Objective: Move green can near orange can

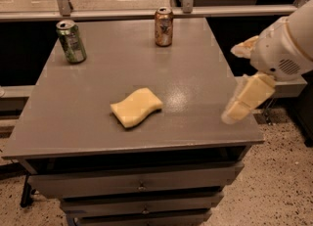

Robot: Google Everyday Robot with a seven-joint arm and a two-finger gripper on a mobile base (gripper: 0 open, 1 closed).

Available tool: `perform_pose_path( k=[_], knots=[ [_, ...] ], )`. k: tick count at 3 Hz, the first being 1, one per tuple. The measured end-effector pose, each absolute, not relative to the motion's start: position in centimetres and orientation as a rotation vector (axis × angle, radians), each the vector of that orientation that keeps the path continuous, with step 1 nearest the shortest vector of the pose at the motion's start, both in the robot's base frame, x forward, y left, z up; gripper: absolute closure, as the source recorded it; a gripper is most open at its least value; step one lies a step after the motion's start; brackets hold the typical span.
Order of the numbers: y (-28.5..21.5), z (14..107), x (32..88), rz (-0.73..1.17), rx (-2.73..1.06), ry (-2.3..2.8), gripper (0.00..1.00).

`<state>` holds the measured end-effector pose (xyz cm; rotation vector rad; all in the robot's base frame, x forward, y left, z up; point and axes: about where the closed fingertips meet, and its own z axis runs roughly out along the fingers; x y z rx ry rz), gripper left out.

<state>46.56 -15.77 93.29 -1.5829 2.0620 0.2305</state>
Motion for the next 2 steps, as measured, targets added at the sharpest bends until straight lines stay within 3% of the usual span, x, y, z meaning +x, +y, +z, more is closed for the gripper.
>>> perform_pose_path(
  k=[2],
  knots=[
    [-4.5,90.7,50.4,0.636,-1.367,1.858,0.0]
  ],
)
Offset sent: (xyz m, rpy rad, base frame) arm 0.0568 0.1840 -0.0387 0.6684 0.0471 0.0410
